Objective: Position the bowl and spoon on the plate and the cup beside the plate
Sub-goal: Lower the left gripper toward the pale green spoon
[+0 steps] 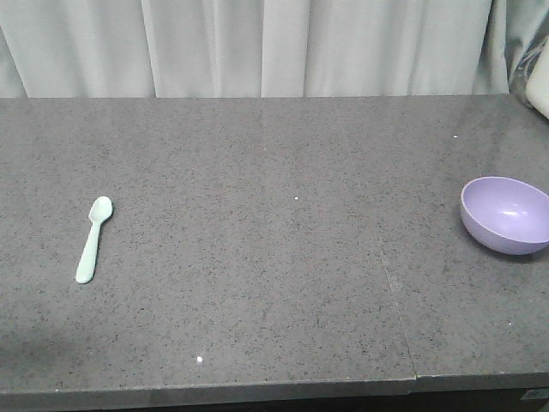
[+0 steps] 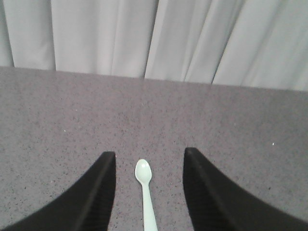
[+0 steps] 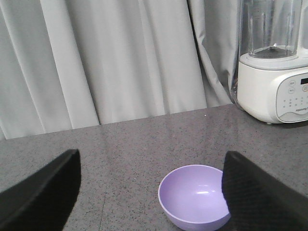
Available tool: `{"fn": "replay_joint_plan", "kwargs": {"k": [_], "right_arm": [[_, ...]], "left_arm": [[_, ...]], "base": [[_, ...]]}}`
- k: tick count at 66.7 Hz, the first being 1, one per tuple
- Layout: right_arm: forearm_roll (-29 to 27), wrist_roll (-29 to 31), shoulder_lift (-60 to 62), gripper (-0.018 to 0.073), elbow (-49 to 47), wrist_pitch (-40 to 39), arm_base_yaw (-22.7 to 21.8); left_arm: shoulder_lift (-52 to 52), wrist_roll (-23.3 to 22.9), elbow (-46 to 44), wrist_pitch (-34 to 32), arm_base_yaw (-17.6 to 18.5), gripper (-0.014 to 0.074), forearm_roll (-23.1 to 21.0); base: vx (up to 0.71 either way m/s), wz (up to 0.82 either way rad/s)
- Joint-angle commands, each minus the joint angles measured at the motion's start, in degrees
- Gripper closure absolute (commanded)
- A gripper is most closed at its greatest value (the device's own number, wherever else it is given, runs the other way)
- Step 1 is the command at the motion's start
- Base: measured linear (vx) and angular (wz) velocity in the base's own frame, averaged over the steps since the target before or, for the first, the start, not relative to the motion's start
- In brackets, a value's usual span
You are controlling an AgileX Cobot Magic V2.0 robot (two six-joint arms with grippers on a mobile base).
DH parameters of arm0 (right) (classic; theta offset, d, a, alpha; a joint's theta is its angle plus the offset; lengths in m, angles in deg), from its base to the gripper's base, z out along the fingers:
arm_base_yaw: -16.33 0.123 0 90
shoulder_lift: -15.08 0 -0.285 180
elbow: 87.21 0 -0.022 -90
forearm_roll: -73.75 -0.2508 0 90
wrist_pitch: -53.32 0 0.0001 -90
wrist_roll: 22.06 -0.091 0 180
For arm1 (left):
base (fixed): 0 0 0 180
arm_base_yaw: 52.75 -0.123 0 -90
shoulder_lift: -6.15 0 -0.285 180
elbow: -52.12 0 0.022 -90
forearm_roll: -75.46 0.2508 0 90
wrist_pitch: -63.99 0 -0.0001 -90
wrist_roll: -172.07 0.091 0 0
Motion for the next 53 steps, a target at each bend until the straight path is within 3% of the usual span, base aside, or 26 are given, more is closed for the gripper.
{"fn": "replay_joint_plan", "kwargs": {"k": [1,15,28,37,53], "right_arm": [[0.43,0.65,-0.72,-0.0029,-1.84,-2.9,-0.14],[0.43,0.67,-0.72,-0.0029,-1.84,1.21,-0.14],[0.43,0.72,-0.72,-0.0029,-1.84,1.58,-0.14],[0.48,0.89,-0.72,-0.0029,-1.84,1.65,-0.14],[0.6,0.89,-0.72,-0.0029,-1.84,1.64,-0.14]], "left_arm": [[-7.33,1.94,-5.92,0.45,0.13,0.0267,-1.67],[-24.67,2.5,-16.44,10.06,0.13,0.0267,-2.4],[-37.34,5.17,-25.12,16.4,0.13,0.0267,-8.97],[-43.05,7.46,-26.8,18.98,0.13,0.0267,-11.64],[-49.3,7.47,-26.8,19.78,0.13,0.0267,-11.7]], "base": [[0.0,0.0],[0.0,0.0],[0.0,0.0],[0.0,0.0],[0.0,0.0]]}}
